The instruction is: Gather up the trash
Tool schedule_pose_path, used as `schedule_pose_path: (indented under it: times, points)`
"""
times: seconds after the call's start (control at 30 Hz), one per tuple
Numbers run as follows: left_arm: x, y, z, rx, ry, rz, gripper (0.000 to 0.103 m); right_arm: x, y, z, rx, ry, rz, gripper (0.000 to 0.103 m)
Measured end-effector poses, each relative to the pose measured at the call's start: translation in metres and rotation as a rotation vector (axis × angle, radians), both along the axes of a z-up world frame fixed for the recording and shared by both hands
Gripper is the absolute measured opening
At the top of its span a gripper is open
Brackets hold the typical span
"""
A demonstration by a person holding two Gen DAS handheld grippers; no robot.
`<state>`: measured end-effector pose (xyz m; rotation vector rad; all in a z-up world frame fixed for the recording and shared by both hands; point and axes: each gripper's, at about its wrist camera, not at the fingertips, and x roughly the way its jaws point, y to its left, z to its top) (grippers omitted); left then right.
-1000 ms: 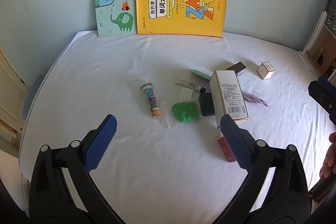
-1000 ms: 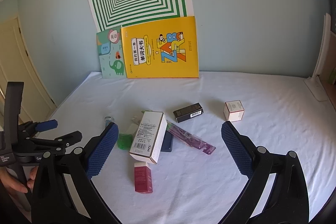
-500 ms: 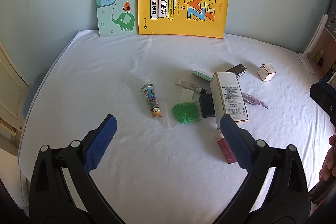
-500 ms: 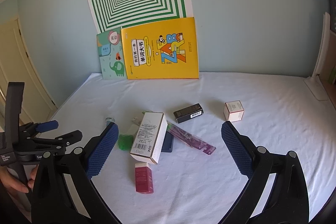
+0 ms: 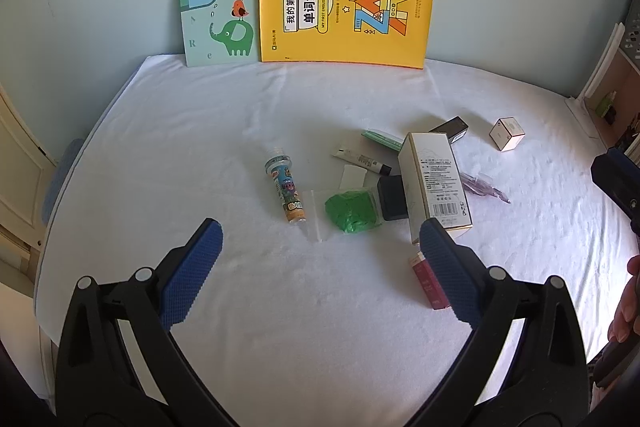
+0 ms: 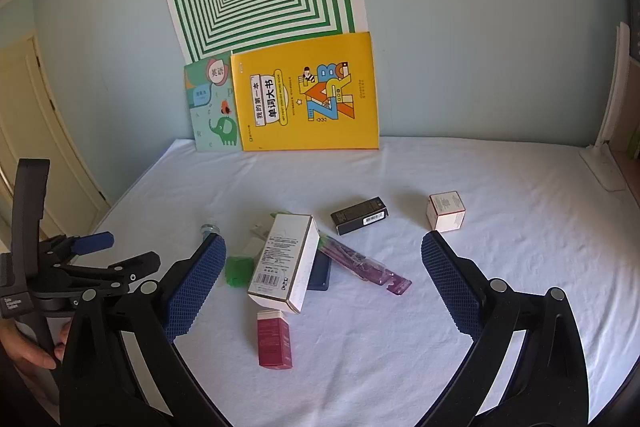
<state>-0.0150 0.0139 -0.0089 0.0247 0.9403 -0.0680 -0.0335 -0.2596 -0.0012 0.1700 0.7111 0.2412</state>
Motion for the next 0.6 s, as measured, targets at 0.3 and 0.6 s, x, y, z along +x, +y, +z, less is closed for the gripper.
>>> schedule_pose_path:
  times: [0.3,0.6]
  points:
    - [0.0007,-0.0008,-0.0015,-0.001,0.008,0.009,0.097,0.0012,0.0013,-0.0017,-0.001,0.009,0.003,0.097]
    - [0.0025,-0.0011,-0.0054,0.001,0.020,0.007,0.097,0.0013,0.0009,-0.0019,0.001,0.009,0.002,0.097]
